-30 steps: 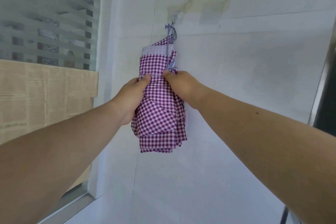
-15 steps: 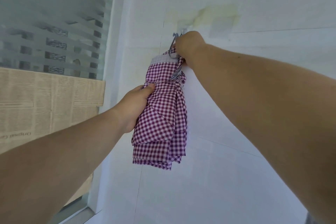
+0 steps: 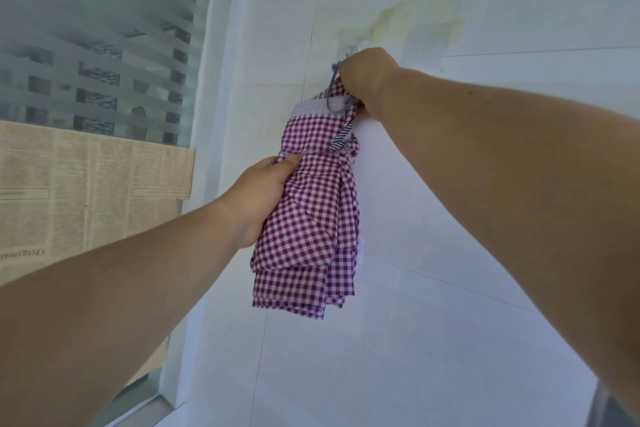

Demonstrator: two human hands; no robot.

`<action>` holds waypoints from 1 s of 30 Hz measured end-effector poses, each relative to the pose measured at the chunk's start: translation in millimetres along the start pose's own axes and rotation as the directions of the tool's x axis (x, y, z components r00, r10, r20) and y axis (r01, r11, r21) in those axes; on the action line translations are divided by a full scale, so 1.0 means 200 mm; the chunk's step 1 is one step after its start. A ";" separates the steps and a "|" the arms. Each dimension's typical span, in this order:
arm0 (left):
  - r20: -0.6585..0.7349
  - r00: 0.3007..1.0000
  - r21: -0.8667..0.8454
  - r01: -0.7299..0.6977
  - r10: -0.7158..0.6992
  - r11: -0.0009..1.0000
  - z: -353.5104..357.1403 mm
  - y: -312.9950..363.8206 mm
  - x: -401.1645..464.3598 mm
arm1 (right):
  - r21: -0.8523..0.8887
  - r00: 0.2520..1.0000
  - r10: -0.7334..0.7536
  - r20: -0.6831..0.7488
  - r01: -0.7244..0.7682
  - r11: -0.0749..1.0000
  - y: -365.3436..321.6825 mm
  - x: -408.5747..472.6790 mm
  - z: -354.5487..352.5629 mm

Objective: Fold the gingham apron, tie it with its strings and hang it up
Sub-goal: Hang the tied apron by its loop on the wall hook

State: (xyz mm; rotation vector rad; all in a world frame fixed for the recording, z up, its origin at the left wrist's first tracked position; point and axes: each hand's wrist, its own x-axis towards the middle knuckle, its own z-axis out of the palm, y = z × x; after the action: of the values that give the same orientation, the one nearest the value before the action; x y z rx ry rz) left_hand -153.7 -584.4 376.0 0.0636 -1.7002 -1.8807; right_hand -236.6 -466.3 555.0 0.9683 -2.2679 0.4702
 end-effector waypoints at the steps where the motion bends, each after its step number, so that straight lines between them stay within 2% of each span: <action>1: 0.000 1.000 -0.005 0.001 -0.001 1.000 0.00 -0.01 0.00 | 0.008 1.000 -0.006 0.002 0.006 1.000 0.01 -0.01 0.00; 4: -0.010 1.000 -0.006 0.007 -0.007 1.000 -0.01 -0.02 -0.01 | 0.116 0.999 0.024 -0.028 -0.020 0.993 -0.01 -0.09 -0.01; 5: -0.008 1.000 -0.005 0.012 -0.012 1.000 -0.02 -0.03 -0.02 | 0.216 0.998 0.051 -0.023 -0.045 0.975 -0.01 -0.13 0.01; 7: 0.021 0.999 0.001 0.037 -0.037 0.999 -0.04 -0.05 -0.03 | 0.518 0.977 0.193 0.092 -0.212 0.829 -0.02 -0.22 0.09; 8: 0.049 0.997 0.012 0.057 -0.058 0.998 -0.05 -0.07 -0.03 | 0.582 0.976 0.177 0.125 -0.217 0.784 -0.02 -0.27 0.14; 10: 0.127 0.986 0.054 0.101 -0.107 0.993 -0.06 -0.10 -0.05 | 0.689 0.975 0.210 0.070 -0.200 0.696 0.02 -0.38 0.21; 13: 0.250 0.958 0.109 0.115 -0.139 0.987 -0.06 -0.15 -0.08 | 0.772 0.974 0.226 -0.009 -0.137 0.621 0.08 -0.58 0.32; 15: 0.281 0.949 0.093 0.121 -0.143 0.988 -0.05 -0.18 -0.09 | 0.795 0.972 0.227 -0.066 -0.086 0.601 0.12 -0.68 0.39; 16: 0.273 0.951 0.071 0.127 -0.141 0.989 -0.04 -0.19 -0.09 | 0.780 0.972 0.229 -0.046 -0.108 0.616 0.13 -0.71 0.43; 19: 0.223 0.966 0.042 0.125 -0.131 0.991 -0.01 -0.19 -0.12 | 0.742 0.962 0.222 0.161 -0.266 0.615 0.17 -0.79 0.49; 22: 0.208 0.972 0.019 0.111 -0.112 0.994 -0.01 -0.18 -0.15 | 0.683 0.960 0.209 0.187 -0.280 0.675 0.19 -0.80 0.50; 23: 0.208 0.972 -0.009 0.117 -0.113 0.993 -0.01 -0.18 -0.16 | 0.706 0.962 0.204 0.180 -0.271 0.655 0.20 -0.80 0.50; 26: 0.190 0.975 -0.099 0.136 -0.116 0.986 0.00 -0.19 -0.18 | 0.841 0.947 0.242 0.210 -0.301 0.449 0.21 -0.81 0.52; 28: 0.157 0.981 -0.093 0.131 -0.115 0.987 0.01 -0.23 -0.19 | 0.861 0.932 0.258 0.254 -0.340 0.377 0.20 -0.84 0.56; 30: 0.125 0.984 -0.049 0.136 -0.129 0.989 0.00 -0.29 -0.20 | 0.871 0.924 0.195 0.330 -0.377 0.315 0.21 -0.88 0.60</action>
State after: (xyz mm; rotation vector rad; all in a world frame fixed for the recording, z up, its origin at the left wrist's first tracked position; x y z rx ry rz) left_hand -142.7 -565.5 309.4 0.0407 -1.7597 -2.0683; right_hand -221.0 -411.6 345.2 1.0787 -2.2281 2.1108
